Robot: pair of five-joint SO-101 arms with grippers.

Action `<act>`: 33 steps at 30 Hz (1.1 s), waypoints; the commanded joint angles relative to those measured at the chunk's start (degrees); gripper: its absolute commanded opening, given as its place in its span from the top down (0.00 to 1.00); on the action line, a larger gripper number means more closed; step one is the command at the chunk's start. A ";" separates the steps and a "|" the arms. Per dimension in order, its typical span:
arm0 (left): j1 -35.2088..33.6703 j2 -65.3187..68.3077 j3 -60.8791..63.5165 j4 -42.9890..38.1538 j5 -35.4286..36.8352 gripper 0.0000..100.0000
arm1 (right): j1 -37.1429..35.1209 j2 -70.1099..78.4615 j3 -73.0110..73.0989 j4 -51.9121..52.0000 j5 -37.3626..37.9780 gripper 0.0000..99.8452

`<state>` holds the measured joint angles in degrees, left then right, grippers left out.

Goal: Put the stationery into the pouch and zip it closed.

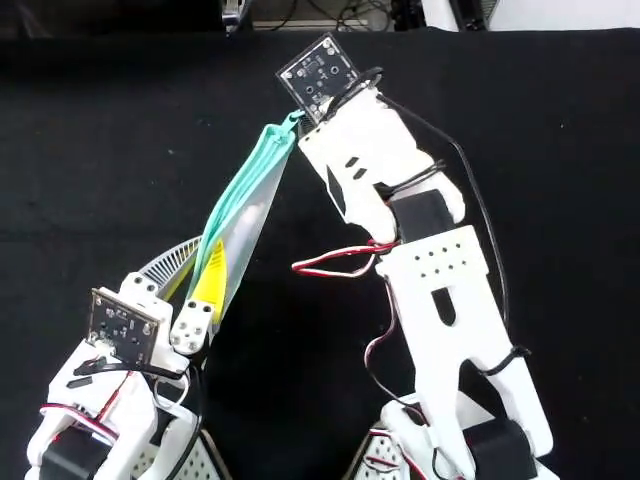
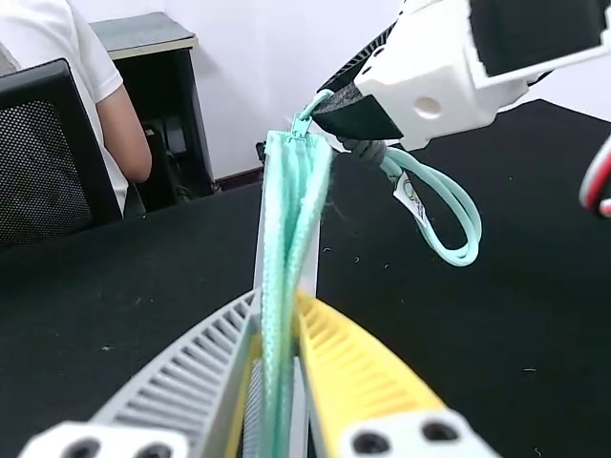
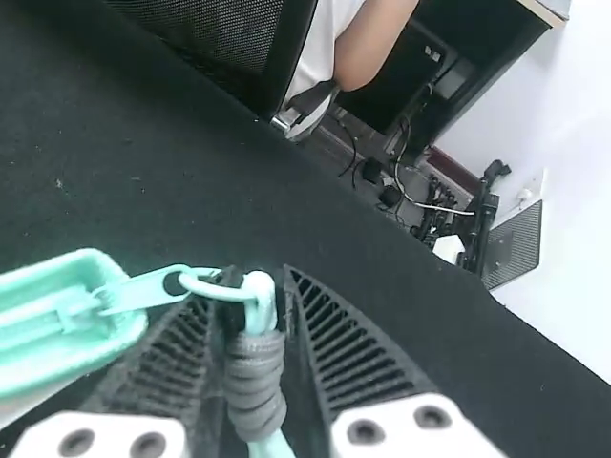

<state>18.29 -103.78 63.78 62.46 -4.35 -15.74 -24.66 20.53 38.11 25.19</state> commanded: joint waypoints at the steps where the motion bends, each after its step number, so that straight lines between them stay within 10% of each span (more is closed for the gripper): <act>1: -0.31 -0.35 0.40 1.67 -0.26 0.97 | 5.27 1.19 -3.82 -0.26 1.93 0.99; 10: -0.31 -0.35 -0.92 2.02 -0.26 0.97 | 1.85 -4.44 -4.18 7.30 2.02 0.97; 17: -0.40 -0.35 -1.10 1.49 -2.81 0.97 | -9.14 -19.30 -3.91 22.33 2.11 0.71; 23: -3.30 -0.35 -1.19 -2.90 -2.99 0.97 | -11.78 -27.91 -3.91 28.40 2.02 0.76; 33: -19.56 1.93 -1.27 -15.38 -14.42 0.97 | 3.96 -42.86 16.75 32.44 2.02 0.97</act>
<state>2.37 -102.99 64.31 51.30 -14.11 -15.38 -62.90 30.37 71.08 26.86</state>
